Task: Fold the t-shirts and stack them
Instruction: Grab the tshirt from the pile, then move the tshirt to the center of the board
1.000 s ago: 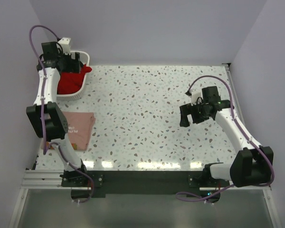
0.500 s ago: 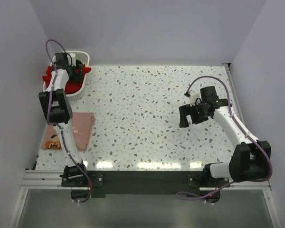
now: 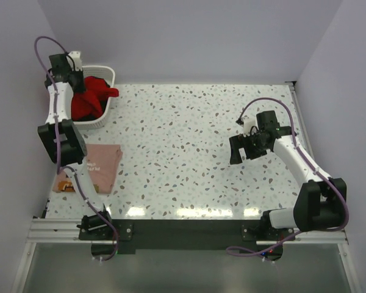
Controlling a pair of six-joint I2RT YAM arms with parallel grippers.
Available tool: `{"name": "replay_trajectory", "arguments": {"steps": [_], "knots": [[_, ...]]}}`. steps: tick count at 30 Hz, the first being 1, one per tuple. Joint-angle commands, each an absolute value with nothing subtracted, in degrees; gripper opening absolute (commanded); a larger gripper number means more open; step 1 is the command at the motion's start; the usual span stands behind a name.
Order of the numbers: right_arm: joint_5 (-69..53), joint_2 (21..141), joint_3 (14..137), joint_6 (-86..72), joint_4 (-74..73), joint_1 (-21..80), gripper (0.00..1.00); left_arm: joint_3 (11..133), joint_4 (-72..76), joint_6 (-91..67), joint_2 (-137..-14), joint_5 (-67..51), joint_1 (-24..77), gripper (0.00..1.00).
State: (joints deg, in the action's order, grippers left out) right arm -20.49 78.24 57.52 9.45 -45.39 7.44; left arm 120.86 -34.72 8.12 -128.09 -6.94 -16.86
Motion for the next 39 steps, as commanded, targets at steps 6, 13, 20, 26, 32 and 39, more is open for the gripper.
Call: {"name": "replay_trajectory", "arguments": {"steps": [6, 13, 20, 26, 32, 39], "knots": [[-22.15, 75.32, 58.36, 9.84, -44.38, 7.29, 0.99, 130.69, -32.61, 8.62, -108.64, -13.54, -8.73, 0.0], [-21.1, 74.18, 58.45, 9.49, -44.03, 7.29, 0.99, 134.21, -24.81, 0.46, -101.87, -15.64, 4.12, 0.0], [-20.12, 73.65, 59.41, 10.36, -44.64, 7.29, 0.99, 121.24, -16.53, -12.92, -95.46, -31.88, 6.86, 0.0], [-22.49, 73.04, 62.66, 14.67, -49.3, 6.68, 0.99, 88.37, -18.1, -8.8, -89.56, -45.5, 0.48, 1.0], [-22.77, 74.17, 61.96, 18.72, -50.19, 6.77, 0.98, 74.19, -25.37, 8.58, -86.4, -51.5, -7.74, 1.0], [-24.17, 82.35, 62.32, 16.97, -44.93, 6.94, 0.96, 65.4, -31.64, 25.82, -83.84, -41.93, 3.68, 0.84]]}}
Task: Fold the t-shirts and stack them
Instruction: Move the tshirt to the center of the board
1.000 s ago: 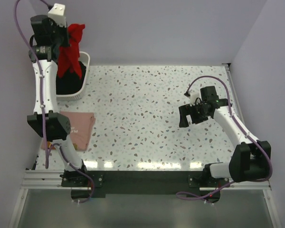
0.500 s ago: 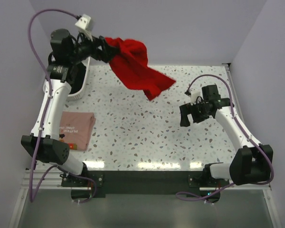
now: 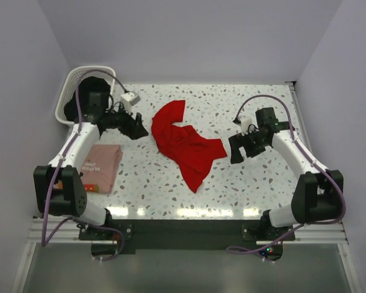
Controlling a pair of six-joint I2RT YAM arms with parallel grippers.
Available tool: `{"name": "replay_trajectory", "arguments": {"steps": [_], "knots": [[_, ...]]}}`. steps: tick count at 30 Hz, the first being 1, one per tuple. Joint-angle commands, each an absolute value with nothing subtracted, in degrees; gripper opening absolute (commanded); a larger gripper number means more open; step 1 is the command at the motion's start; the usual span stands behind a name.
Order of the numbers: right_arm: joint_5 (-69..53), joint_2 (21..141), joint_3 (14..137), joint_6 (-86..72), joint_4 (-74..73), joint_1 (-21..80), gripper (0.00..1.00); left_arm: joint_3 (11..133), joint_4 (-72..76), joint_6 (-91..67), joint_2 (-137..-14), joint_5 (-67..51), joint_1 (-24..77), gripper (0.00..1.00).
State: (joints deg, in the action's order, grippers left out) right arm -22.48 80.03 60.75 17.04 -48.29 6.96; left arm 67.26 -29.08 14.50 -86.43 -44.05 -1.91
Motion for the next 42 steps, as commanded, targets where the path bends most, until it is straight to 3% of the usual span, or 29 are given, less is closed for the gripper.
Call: {"name": "replay_trajectory", "arguments": {"steps": [1, 3, 6, 9, 18, 30, 32, 35, 36, 38, 39, 40, 42], "knots": [[-24.43, 84.18, 62.4, 16.01, -44.04, 7.12, 0.93, 64.87, -31.81, 26.36, -84.02, -40.44, 6.74, 0.81], [-24.08, 85.95, 62.67, 14.77, -40.89, 7.29, 0.9, 63.9, -30.94, 26.8, -84.72, -39.9, 9.48, 0.76], [-24.43, 89.9, 63.81, 13.54, -38.07, 7.91, 0.76, 63.37, -28.57, 28.12, -85.43, -37.02, 15.54, 0.66], [-24.26, 95.0, 66.0, 12.22, -36.4, 8.79, 0.72, 63.72, -25.14, 28.65, -87.79, -30.71, 23.09, 0.63], [-23.47, 105.63, 72.07, 9.41, -31.03, 9.93, 0.7, 73.64, -25.4, 18.82, -101.15, -28.65, 24.61, 0.55], [-21.36, 112.59, 74.71, 8.96, -29.18, 13.62, 0.68, 76.91, -27.33, 17.49, -107.84, -30.24, 26.19, 0.47], [-20.75, 113.2, 74.79, 9.4, -29.18, 14.5, 0.61, 76.38, -27.33, 17.58, -107.67, -30.76, 26.45, 0.44], [-20.74, 113.47, 75.23, 9.75, -29.62, 15.03, 0.42, 75.41, -27.42, 17.49, -107.49, -30.67, 26.81, 0.34], [-20.74, 113.47, 75.32, 10.02, -30.14, 15.12, 0.29, 75.24, -27.42, 17.49, -107.4, -30.67, 26.89, 0.31], [-20.74, 112.94, 75.76, 10.54, -31.11, 15.03, 0.15, 75.32, -27.77, 17.49, -107.14, -30.76, 26.98, 0.22], [-20.39, 112.07, 75.85, 11.16, -32.07, 15.12, 0.0, 75.5, -28.03, 17.49, -106.96, -30.41, 27.07, 0.18], [-19.61, 111.36, 75.94, 11.42, -32.52, 15.03, 0.0, 75.85, -29.08, 17.49, -106.79, -30.06, 26.98, 0.09], [-17.33, 108.57, 75.59, 12.65, -33.39, 14.68, 0.0, 77.16, -30.23, 17.84, -105.92, -29.01, 26.98, 0.03]]}}
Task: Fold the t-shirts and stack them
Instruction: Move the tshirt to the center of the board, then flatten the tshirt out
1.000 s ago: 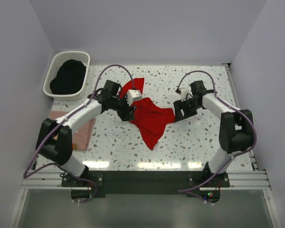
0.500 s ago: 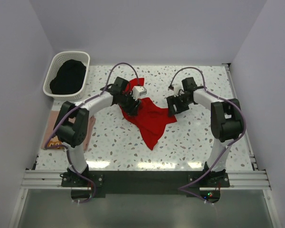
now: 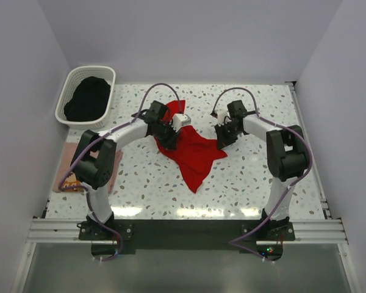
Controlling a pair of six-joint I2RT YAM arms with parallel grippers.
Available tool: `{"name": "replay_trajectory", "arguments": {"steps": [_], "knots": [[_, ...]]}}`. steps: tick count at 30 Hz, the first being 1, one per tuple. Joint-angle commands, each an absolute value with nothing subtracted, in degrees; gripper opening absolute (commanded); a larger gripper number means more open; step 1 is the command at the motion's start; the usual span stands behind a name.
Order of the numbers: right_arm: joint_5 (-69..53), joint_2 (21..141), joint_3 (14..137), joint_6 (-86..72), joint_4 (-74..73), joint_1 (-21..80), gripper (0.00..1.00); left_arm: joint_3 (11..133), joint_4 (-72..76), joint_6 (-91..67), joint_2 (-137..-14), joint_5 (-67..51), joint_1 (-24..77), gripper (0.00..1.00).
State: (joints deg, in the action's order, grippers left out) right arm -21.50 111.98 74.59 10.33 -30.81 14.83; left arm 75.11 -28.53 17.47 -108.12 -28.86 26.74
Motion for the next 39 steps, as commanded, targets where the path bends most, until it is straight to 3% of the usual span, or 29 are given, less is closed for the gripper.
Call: {"name": "replay_trajectory", "arguments": {"steps": [1, 5, 12, 18, 24, 28, 35, 39], "knots": [[-16.62, 107.15, 74.89, 12.92, -33.4, 13.98, 0.0, 77.52, -30.93, 18.1, -105.3, -28.22, 26.72, 0.0], [-12.58, 100.21, 74.18, 14.5, -34.36, 10.73, 0.0, 80.05, -34.79, 19.59, -100.56, -26.63, 23.74, 0.0], [-8.27, 92.73, 79.01, 22.74, -41.99, 0.99, 0.0, 87.36, -45.34, 26.18, -97.82, -23.22, 9.6, 0.0], [-3.69, 89.39, 74.73, 31.45, -44.56, -5.61, 0.0, 82.71, -49.22, 32.43, -96.94, -16.97, 1.25, 0.0], [-7.1, 86.75, 73.73, 32.61, -45.7, -7.65, 0.0, 79.27, -46.41, 33.31, -95.36, -20.72, -2.81, 0.0], [-9.49, 87.44, 83.03, 30.06, -46.58, -7.65, 0.0, 85.24, -44.4, 29.02, -94.92, -27.41, -2.73, 0.0], [-10.54, 92.9, 109.05, 21.72, -47.72, -7.74, 0.0, 114.99, -41.84, 7.97, -102.91, -39.98, -2.99, 0.0], [-9.76, 90.63, 117.41, 20.3, -46.76, -7.82, 0.0, 118.66, -33.26, -6.83, -99.86, -43.16, -3.43, 0.0]]}}
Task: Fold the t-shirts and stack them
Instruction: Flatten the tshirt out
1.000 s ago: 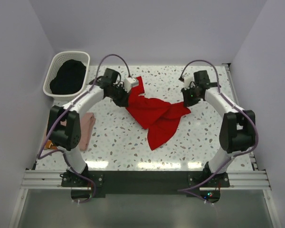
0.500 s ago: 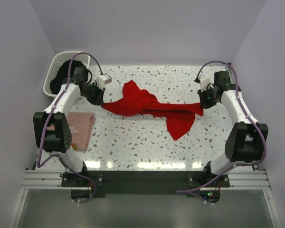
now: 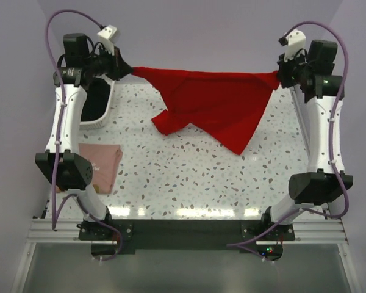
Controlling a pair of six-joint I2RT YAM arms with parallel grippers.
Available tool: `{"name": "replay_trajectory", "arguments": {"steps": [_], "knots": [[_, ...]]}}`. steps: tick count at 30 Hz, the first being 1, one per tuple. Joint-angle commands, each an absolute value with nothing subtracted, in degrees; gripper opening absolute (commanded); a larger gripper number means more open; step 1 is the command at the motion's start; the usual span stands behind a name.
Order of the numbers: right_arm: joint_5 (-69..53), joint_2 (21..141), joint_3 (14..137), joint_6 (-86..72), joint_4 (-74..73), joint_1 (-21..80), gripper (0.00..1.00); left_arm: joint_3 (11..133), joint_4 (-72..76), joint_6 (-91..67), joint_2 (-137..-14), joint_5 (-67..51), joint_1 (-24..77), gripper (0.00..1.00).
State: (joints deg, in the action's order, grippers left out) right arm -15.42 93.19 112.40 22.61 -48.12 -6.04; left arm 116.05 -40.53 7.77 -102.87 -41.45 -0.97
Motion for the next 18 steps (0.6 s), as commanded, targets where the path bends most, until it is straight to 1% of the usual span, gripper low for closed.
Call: {"name": "replay_trajectory", "arguments": {"steps": [1, 3, 5, 6, 8, 9, 10, 12, 15, 17, 18], "knots": [[-9.15, 89.31, 117.07, 20.39, -45.8, -7.82, 0.0, 115.69, -31.48, -11.81, -96.36, -42.2, -3.6, 0.0], [-7.21, 84.4, 114.02, 21.09, -41.33, -7.82, 0.0, 111.21, -24.92, -16.24, -92.22, -41.39, -5.0, 0.0], [-5.11, 79.49, 109.8, 22.23, -36.51, -7.91, 0.0, 102.78, -19.63, -24.05, -84.5, -38.43, -6.58, 0.0], [-4.31, 78.06, 108.56, 22.76, -35.0, -7.82, 0.0, 102.74, -18.82, -24.08, -84.46, -37.19, -7.03, 0.0], [-2.3, 75.43, 106.18, 24.16, -30.44, -7.91, 0.0, 99.42, -18.28, -30.21, -80.0, -33.59, -8.34, 0.0], [-0.28, 72.97, 104.08, 24.6, -28.76, -7.82, 0.0, 98.19, -18.02, -32.41, -78.24, -29.57, -8.7, 0.0], [-0.09, 71.56, 103.19, 25.13, -26.13, -7.91, 0.0, 94.35, -17.06, -35.56, -74.31, -28.14, -8.88, 0.0], [-0.09, 68.05, 100.99, 25.22, -24.7, -7.91, 0.0, 89.93, -12.77, -38.31, -69.72, -24.97, -8.88, 0.0], [-0.79, 66.36, 100.11, 25.4, -24.43, -8.0, 0.0, 81.5, -7.93, -44.62, -60.5, -21.1, -8.88, 0.0], [-0.44, 66.97, 100.54, 26.19, -24.87, -7.91, 0.0, 79.2, -6.86, -46.92, -58.46, -21.87, -8.88, 0.0], [-0.53, 67.49, 100.72, 26.1, -25.48, -7.91, 0.0, 78.75, -10.25, -47.8, -58.1, -22.06, -8.88, 0.0]]}}
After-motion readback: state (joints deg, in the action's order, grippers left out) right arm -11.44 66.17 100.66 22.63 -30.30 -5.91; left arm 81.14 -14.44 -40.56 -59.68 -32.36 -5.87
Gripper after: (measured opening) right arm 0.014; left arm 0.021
